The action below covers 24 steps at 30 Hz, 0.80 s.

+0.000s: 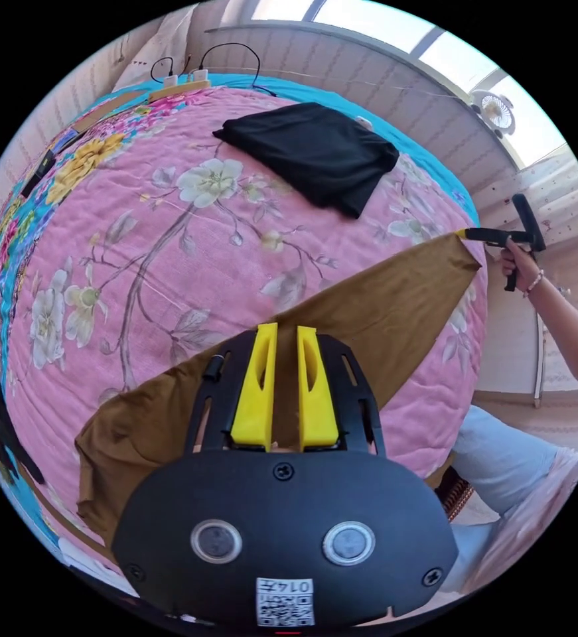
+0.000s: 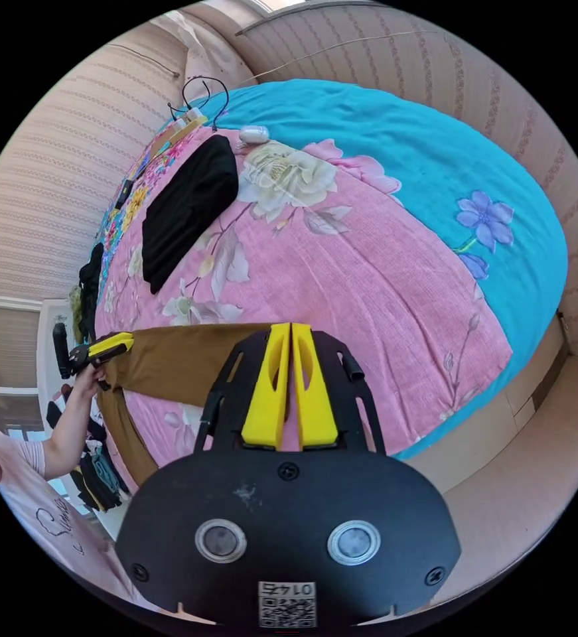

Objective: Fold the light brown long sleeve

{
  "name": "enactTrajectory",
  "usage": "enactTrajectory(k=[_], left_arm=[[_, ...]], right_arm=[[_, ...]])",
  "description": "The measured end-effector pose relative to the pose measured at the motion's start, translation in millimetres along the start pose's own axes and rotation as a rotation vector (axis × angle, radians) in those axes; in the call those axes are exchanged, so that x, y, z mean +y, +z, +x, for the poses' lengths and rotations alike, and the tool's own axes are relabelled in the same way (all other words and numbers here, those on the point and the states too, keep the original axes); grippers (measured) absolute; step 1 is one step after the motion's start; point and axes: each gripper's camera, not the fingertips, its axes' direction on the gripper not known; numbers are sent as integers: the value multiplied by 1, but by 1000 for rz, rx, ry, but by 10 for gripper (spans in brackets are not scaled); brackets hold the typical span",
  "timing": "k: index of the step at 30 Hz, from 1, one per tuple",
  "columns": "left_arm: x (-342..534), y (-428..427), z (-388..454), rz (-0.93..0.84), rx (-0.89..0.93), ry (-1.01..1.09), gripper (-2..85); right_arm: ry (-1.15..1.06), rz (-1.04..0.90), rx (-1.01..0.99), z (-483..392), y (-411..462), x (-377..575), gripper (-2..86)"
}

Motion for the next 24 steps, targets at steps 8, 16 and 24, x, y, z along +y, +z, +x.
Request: enactTrajectory(k=[8, 16, 24], left_arm=[[20, -32, 9, 23, 31, -19, -5], [49, -71, 17, 79, 25, -65, -2], [196, -187, 35, 264, 60, -274, 10]], right_arm=[[-7, 69, -69, -54, -18, -14, 0], [56, 54, 24, -112, -15, -14, 21], [-22, 55, 5, -211, -36, 47, 9]])
